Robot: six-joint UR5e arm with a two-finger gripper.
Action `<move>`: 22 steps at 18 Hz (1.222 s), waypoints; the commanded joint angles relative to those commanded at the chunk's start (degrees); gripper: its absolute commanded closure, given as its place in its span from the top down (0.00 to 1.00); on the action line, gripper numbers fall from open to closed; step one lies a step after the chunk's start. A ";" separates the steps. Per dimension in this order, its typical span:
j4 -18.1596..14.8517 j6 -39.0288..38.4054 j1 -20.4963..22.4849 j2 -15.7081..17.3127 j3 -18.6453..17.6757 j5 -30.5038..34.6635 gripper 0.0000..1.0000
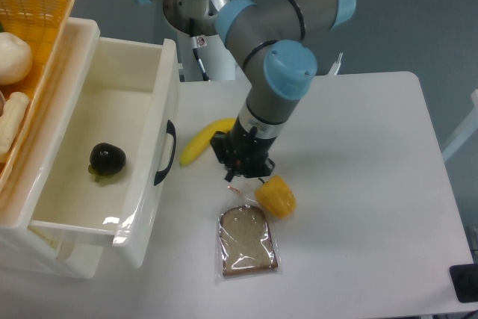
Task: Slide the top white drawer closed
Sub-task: 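Move the gripper over the banana toward the open white drawer's front, then push the open white drawer's front inward with the gripper until shut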
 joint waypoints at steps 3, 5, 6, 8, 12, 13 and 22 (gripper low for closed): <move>-2.21 -0.18 0.09 0.62 0.00 -4.13 0.00; -2.39 -1.40 0.00 0.88 0.17 -5.02 0.00; -2.39 -2.02 -0.09 0.88 0.09 -5.11 0.00; -2.74 -2.55 -0.61 0.88 0.09 -5.20 0.00; -3.79 -3.16 -0.88 1.15 0.09 -5.99 0.00; -4.14 -3.16 -0.97 1.23 0.09 -5.99 0.00; -4.67 -3.51 -2.72 2.29 0.09 -6.78 0.00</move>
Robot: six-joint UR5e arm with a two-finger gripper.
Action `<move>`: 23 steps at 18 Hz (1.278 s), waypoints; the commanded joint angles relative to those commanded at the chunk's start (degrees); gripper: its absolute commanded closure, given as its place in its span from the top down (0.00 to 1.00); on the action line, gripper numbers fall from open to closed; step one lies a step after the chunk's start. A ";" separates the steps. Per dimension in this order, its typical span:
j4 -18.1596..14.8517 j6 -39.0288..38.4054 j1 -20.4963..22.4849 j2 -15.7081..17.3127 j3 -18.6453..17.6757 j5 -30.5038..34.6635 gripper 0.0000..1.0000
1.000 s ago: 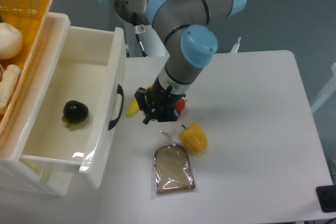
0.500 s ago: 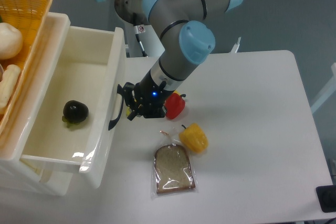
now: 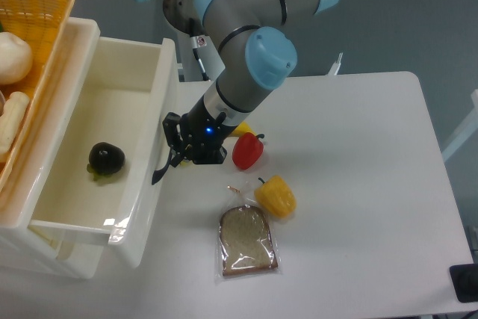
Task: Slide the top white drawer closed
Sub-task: 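Push the open white drawer's front inward with the gripper until shut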
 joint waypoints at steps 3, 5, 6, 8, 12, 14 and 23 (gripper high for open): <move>0.00 -0.79 -0.88 0.35 0.00 -0.09 0.00; 0.09 -1.05 -1.41 0.27 0.00 -0.09 0.00; 0.09 -1.14 -1.50 0.26 0.00 -0.09 0.00; 0.00 -1.32 -2.63 0.18 -0.09 -0.09 0.00; 0.09 -2.11 -4.30 0.09 -0.26 -0.09 0.00; 0.00 -2.29 -4.92 0.18 -0.35 -0.09 0.00; 0.62 -4.66 -9.14 0.00 -0.09 -0.09 0.00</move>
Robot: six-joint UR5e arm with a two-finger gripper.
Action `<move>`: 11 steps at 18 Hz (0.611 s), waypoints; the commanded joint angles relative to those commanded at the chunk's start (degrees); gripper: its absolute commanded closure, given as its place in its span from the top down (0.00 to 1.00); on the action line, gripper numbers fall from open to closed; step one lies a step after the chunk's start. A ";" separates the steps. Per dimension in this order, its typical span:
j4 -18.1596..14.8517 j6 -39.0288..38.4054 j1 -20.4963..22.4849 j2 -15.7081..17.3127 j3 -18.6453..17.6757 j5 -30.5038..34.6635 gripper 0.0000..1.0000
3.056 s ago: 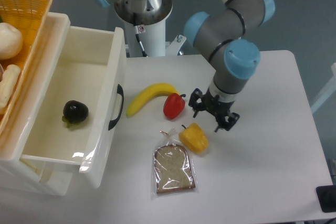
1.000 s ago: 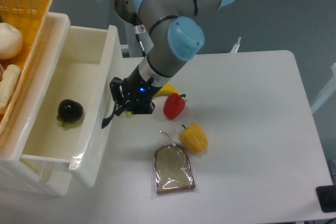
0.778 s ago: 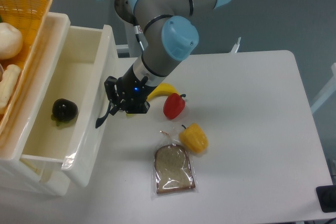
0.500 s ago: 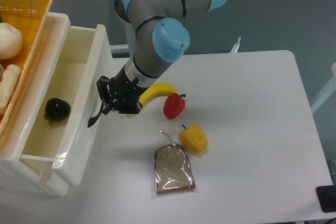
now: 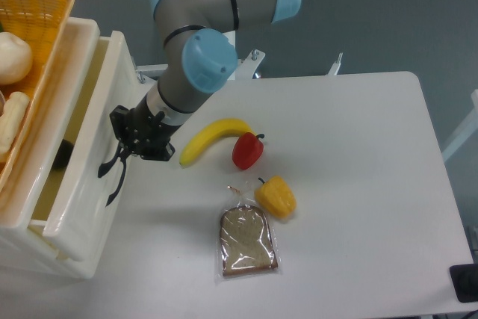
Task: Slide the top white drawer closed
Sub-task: 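Push the open white drawer's front inward with the gripper until shut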
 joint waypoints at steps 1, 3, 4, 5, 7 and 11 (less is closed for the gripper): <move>0.00 -0.09 0.00 -0.09 0.09 0.00 0.00; 0.09 -0.35 -0.44 -0.09 0.18 0.00 0.00; 0.17 -0.35 -0.96 -0.18 0.18 0.09 0.00; 0.18 -0.35 -1.14 -0.26 0.18 0.09 0.00; 0.26 -0.35 -1.14 -0.35 0.18 0.00 0.00; 0.35 -0.44 -1.14 -0.35 0.26 0.26 0.00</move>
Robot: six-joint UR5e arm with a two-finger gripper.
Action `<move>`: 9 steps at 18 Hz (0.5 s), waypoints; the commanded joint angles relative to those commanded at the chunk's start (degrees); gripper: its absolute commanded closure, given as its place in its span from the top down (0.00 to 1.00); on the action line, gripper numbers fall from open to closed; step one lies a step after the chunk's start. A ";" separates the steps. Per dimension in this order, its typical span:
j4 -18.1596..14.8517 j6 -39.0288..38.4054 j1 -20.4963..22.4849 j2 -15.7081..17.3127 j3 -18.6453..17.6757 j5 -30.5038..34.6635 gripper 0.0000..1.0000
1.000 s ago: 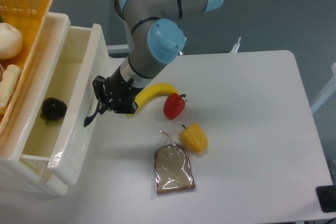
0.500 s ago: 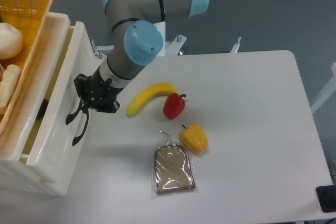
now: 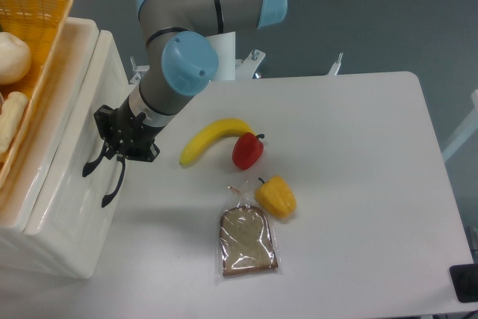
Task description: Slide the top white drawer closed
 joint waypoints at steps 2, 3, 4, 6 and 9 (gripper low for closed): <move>0.09 0.35 0.44 -0.18 0.09 0.18 0.08; 0.17 0.53 1.31 -0.18 0.09 0.18 0.21; 0.18 0.96 2.80 -0.09 0.09 0.26 0.45; 0.26 1.67 5.70 -0.17 0.79 0.35 0.74; 0.35 1.67 9.74 -0.52 2.89 1.58 1.00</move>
